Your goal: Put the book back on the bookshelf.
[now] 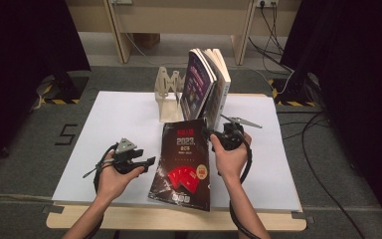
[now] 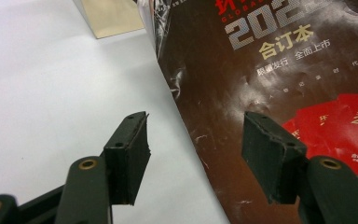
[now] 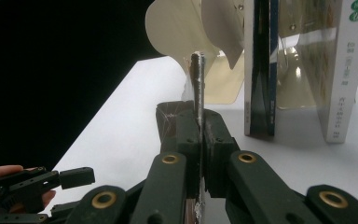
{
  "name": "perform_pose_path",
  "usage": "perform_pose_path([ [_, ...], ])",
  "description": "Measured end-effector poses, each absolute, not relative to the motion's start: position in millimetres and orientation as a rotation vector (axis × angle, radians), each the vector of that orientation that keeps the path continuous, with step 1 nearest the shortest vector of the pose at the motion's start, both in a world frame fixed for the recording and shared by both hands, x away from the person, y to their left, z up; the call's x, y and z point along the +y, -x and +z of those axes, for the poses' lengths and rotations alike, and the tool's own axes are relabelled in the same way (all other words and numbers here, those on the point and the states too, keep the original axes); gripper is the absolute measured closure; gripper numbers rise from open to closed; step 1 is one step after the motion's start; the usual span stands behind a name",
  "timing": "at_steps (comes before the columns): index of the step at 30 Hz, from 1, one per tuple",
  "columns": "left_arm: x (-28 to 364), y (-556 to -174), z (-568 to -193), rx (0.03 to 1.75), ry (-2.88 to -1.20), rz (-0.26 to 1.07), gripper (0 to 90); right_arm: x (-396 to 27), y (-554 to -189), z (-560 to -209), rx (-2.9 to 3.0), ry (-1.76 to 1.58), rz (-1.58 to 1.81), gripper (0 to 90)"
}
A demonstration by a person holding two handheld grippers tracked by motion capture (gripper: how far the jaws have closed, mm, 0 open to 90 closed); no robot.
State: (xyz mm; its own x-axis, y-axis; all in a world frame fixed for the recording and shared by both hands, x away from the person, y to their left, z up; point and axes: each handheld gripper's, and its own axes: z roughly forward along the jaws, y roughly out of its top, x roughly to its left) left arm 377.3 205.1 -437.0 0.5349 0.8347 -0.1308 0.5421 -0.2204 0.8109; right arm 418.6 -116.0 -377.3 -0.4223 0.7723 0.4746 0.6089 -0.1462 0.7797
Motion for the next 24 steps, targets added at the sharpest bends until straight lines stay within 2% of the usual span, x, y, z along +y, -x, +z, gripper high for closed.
perform_pose_path([
  [24, 197, -383, -425, 1.09, -1.898, 0.44, 40.0, -111, -420, -362, 1.891, -1.547, 1.647, 87.7],
])
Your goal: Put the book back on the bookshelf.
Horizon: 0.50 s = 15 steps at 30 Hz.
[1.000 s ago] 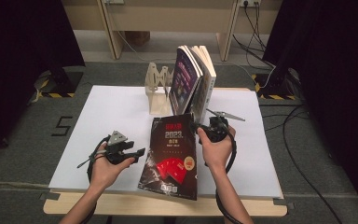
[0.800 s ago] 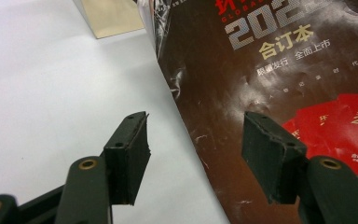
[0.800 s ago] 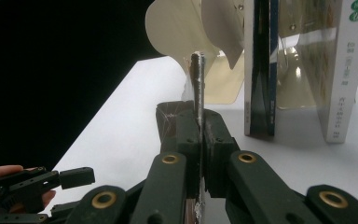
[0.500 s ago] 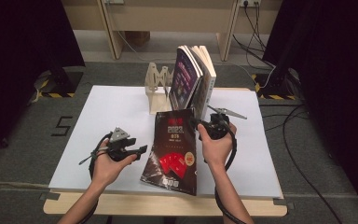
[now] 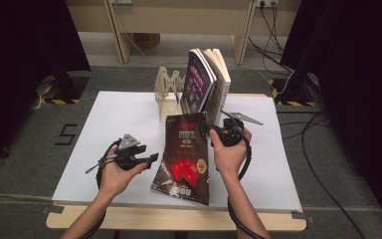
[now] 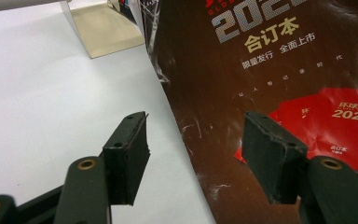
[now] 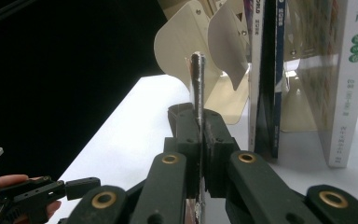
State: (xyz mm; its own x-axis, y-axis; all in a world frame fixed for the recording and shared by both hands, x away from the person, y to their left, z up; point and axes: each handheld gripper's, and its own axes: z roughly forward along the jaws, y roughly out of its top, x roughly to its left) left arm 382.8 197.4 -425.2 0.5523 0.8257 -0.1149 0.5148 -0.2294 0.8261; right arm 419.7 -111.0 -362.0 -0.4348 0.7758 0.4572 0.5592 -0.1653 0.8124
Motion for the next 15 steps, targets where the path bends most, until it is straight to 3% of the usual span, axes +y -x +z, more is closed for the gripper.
perform_pose_path([
  [15, 190, -386, -412, 1.064, -1.864, 0.437, 38.6, -100, -423, -352, 1.861, -1.525, 1.673, 87.7],
])
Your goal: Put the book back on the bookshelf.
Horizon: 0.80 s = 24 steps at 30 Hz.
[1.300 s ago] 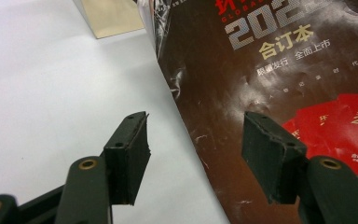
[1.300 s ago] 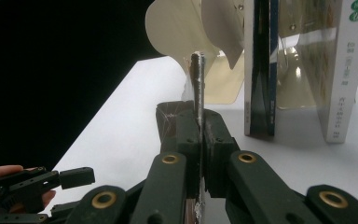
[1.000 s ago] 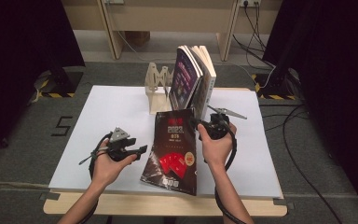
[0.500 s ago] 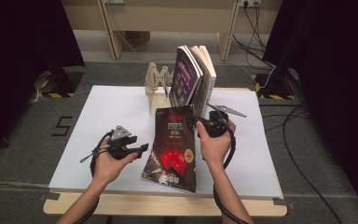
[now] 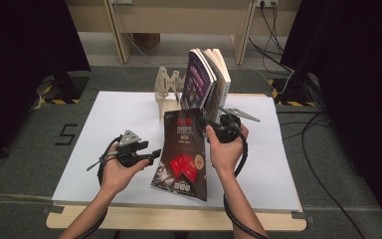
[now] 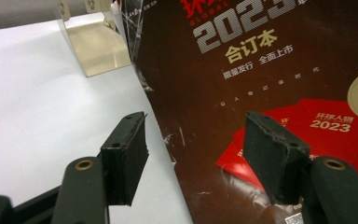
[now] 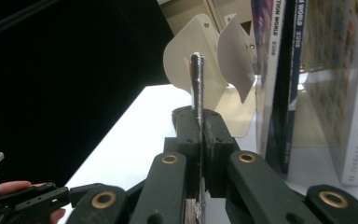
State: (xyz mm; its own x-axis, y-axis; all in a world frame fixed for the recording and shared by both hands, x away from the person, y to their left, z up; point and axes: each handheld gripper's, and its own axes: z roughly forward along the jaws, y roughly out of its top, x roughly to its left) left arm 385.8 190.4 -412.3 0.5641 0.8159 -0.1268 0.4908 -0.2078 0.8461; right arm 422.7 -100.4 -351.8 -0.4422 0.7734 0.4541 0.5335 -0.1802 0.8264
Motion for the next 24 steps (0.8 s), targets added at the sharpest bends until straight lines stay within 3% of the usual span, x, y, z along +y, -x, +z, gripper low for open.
perform_pose_path([
  [24, 168, -398, -392, 1.016, -1.818, 0.354, 34.2, -86, -425, -340, 1.776, -1.475, 1.711, 87.6],
])
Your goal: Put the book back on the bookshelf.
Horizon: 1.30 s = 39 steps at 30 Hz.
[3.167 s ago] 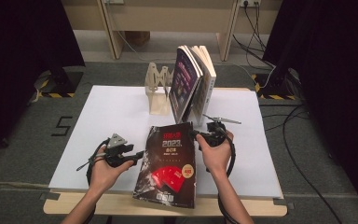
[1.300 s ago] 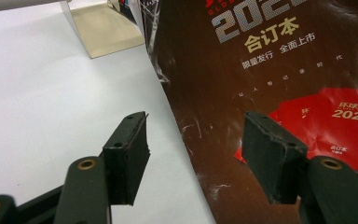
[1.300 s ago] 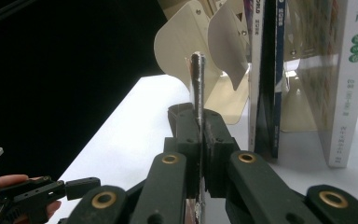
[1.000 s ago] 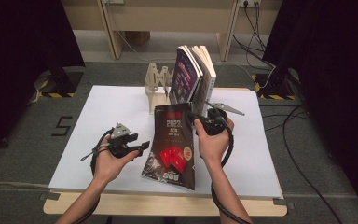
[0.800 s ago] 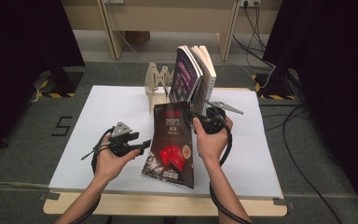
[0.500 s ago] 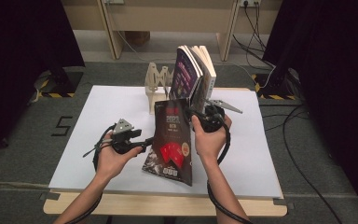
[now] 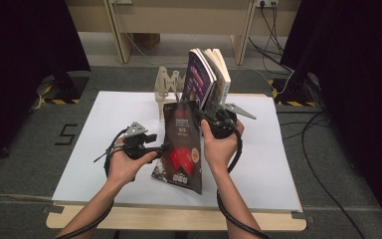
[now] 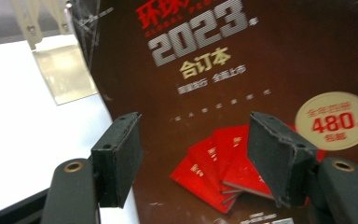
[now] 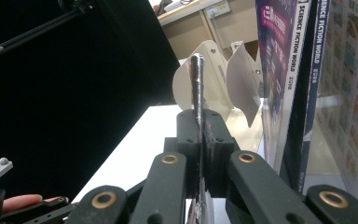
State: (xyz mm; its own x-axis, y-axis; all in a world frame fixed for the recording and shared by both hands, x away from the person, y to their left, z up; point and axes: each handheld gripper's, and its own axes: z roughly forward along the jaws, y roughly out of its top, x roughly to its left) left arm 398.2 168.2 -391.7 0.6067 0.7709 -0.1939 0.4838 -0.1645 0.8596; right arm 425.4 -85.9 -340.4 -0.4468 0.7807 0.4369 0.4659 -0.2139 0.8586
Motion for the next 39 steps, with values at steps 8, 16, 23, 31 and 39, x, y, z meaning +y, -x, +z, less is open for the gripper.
perform_pose_path([
  [8, 148, -401, -384, 0.957, -1.822, 0.324, 33.0, -81, -426, -340, 1.763, -1.475, 1.713, 87.6],
  [16, 129, -400, -373, 0.905, -1.828, 0.313, 31.3, -80, -428, -341, 1.76, -1.485, 1.711, 87.6],
  [23, 110, -398, -365, 0.885, -1.817, 0.262, 30.2, -78, -428, -341, 1.76, -1.478, 1.706, 87.6],
  [31, 95, -400, -364, 0.878, -1.85, 0.289, 28.8, -79, -428, -343, 1.761, -1.469, 1.697, 87.6],
  [39, 91, -404, -365, 0.892, -1.855, 0.289, 29.0, -79, -427, -342, 1.767, -1.468, 1.694, 87.6],
])
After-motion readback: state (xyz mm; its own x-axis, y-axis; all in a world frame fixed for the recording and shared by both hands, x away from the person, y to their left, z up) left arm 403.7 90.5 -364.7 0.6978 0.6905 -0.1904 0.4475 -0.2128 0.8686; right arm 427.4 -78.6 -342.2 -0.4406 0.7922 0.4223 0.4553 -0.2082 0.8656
